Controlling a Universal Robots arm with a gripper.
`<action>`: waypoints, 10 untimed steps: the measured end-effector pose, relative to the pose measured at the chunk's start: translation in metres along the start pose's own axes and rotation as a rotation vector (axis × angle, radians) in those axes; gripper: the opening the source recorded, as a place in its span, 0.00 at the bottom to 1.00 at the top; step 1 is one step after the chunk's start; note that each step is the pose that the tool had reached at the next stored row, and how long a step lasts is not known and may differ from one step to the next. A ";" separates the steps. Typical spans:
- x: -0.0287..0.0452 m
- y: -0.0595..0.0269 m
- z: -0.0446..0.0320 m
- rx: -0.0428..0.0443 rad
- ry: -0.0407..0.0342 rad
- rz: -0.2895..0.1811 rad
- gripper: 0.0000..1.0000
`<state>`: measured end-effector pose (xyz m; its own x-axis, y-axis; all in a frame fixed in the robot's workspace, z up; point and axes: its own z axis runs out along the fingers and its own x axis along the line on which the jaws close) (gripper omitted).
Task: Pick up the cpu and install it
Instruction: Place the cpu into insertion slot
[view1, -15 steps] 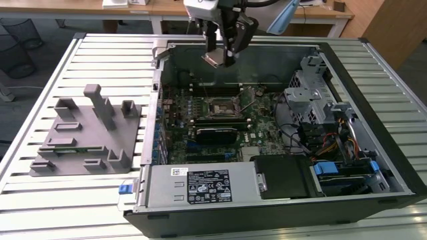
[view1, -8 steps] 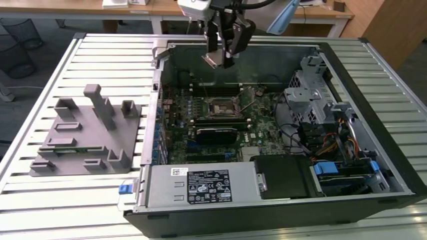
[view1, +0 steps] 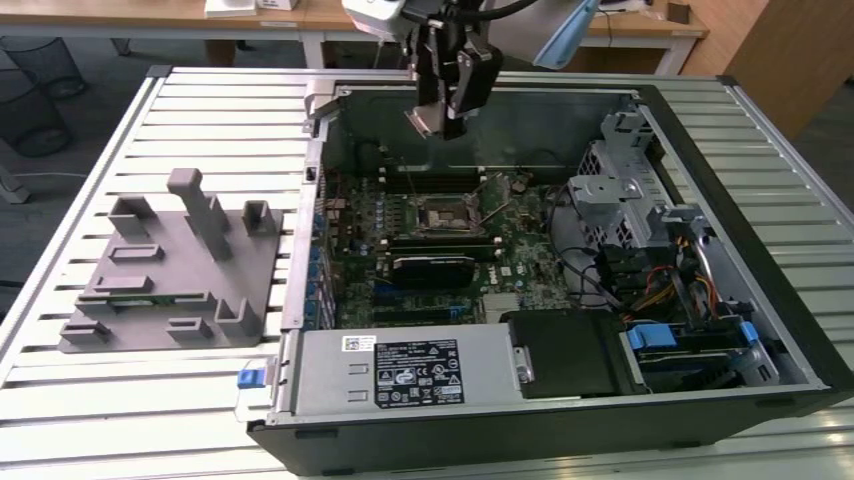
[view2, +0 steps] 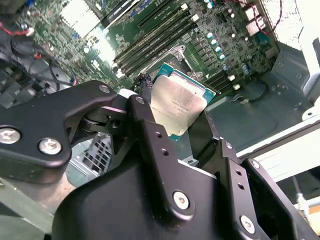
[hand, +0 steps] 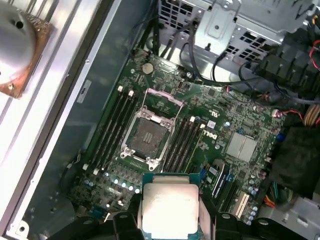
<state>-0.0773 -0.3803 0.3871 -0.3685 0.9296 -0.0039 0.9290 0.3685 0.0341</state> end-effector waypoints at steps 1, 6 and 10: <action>0.0000 0.0000 0.0003 0.0000 -0.0005 0.016 0.54; 0.0001 0.0000 0.0015 0.0004 -0.0033 0.097 0.54; 0.0005 0.0001 0.0023 0.0007 -0.0054 0.156 0.54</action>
<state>-0.0773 -0.3798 0.3849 -0.2198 0.9755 -0.0040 0.9749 0.2198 0.0341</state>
